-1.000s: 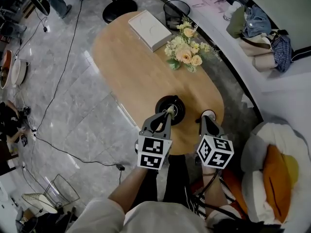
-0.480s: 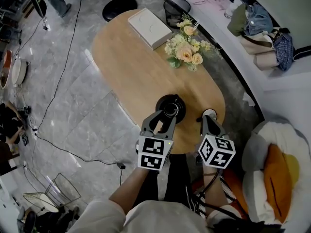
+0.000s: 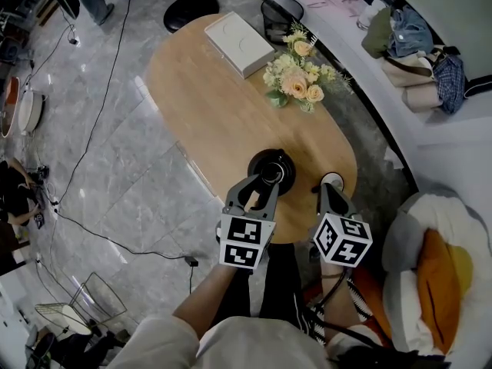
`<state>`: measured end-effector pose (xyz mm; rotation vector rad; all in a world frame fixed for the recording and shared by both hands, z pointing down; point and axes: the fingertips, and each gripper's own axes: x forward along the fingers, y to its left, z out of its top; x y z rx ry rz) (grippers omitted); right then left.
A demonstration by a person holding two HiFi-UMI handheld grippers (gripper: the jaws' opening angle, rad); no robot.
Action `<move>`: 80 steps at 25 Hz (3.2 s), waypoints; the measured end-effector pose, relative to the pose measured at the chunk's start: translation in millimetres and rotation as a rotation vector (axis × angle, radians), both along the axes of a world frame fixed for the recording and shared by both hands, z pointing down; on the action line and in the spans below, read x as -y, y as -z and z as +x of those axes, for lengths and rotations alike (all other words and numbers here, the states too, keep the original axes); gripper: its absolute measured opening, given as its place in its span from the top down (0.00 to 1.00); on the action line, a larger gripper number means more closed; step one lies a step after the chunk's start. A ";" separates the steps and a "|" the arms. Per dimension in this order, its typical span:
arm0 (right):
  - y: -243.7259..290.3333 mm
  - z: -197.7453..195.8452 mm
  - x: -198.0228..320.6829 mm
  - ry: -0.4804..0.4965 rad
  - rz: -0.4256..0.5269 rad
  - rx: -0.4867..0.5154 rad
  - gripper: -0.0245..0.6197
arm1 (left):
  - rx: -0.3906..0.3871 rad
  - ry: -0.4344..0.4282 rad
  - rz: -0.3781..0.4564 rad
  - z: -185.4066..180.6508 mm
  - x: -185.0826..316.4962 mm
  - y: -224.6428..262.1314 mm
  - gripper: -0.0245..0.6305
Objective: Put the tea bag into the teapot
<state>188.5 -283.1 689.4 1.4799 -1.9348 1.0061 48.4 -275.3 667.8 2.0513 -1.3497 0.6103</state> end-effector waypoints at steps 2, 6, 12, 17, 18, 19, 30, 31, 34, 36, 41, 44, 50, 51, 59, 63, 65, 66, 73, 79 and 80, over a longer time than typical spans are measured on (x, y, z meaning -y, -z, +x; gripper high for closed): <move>1.2 -1.7 -0.1 0.002 0.000 -0.001 0.91 | -0.001 0.002 0.000 -1.5 -0.5 1.4 0.75; 5.5 -5.4 0.0 0.009 0.004 -0.001 0.91 | 0.001 0.007 0.007 -4.4 -0.7 5.9 0.76; 17.8 -7.8 -1.3 0.014 0.019 -0.002 0.91 | 0.005 0.013 0.029 -9.4 0.1 20.1 0.78; 35.1 -10.1 -1.7 0.026 0.042 -0.008 0.91 | 0.000 0.026 0.056 -15.1 -0.8 39.5 0.84; 39.0 -11.2 -2.2 0.031 0.047 -0.009 0.91 | 0.001 0.028 0.061 -16.3 -1.4 43.5 0.84; 43.1 -12.2 -2.7 0.036 0.052 -0.009 0.91 | 0.002 0.031 0.066 -17.4 -2.2 47.7 0.85; 94.7 -24.7 2.1 0.077 0.130 0.001 0.91 | 0.013 0.075 0.129 -29.6 -11.2 93.5 0.92; 99.8 -26.2 3.0 0.083 0.138 0.002 0.91 | 0.015 0.083 0.136 -31.9 -10.9 97.6 0.92; 115.1 -30.7 5.4 0.103 0.163 0.005 0.91 | 0.018 0.112 0.157 -40.0 -8.9 110.7 0.92; 124.0 -33.0 6.1 0.114 0.176 0.006 0.91 | 0.018 0.133 0.172 -45.9 -7.6 118.7 0.92; 146.0 -36.6 9.6 0.137 0.214 0.009 0.91 | 0.022 0.174 0.212 -59.1 -1.2 141.6 0.92; 163.9 -37.3 15.3 0.142 0.252 0.010 0.91 | 0.007 0.177 0.247 -62.9 6.1 161.4 0.93; 206.5 -30.3 38.7 0.136 0.371 0.002 0.91 | -0.015 0.192 0.341 -75.4 29.1 201.5 0.94; 213.8 -29.4 41.1 0.133 0.389 0.001 0.91 | -0.010 0.201 0.356 -80.2 31.4 208.3 0.94; 242.9 -14.2 50.5 0.107 0.452 -0.016 0.91 | 0.015 0.280 0.423 -112.0 44.4 236.0 0.94; 241.7 -8.7 47.2 0.101 0.448 -0.025 0.91 | 0.020 0.294 0.408 -115.9 40.4 229.4 0.94; 242.0 -9.6 46.7 0.102 0.448 -0.024 0.91 | 0.023 0.293 0.402 -116.4 39.4 227.1 0.94; 242.6 -10.8 46.9 0.104 0.449 -0.023 0.91 | 0.025 0.292 0.401 -116.4 39.6 226.7 0.94; 244.3 -16.3 52.9 0.123 0.455 -0.018 0.91 | 0.042 0.279 0.399 -112.6 44.2 225.9 0.94; 247.6 -18.7 54.1 0.131 0.462 -0.021 0.91 | 0.048 0.274 0.405 -111.9 45.6 227.5 0.94; 248.0 -18.8 54.8 0.130 0.463 -0.019 0.91 | 0.049 0.272 0.404 -111.4 46.1 227.0 0.94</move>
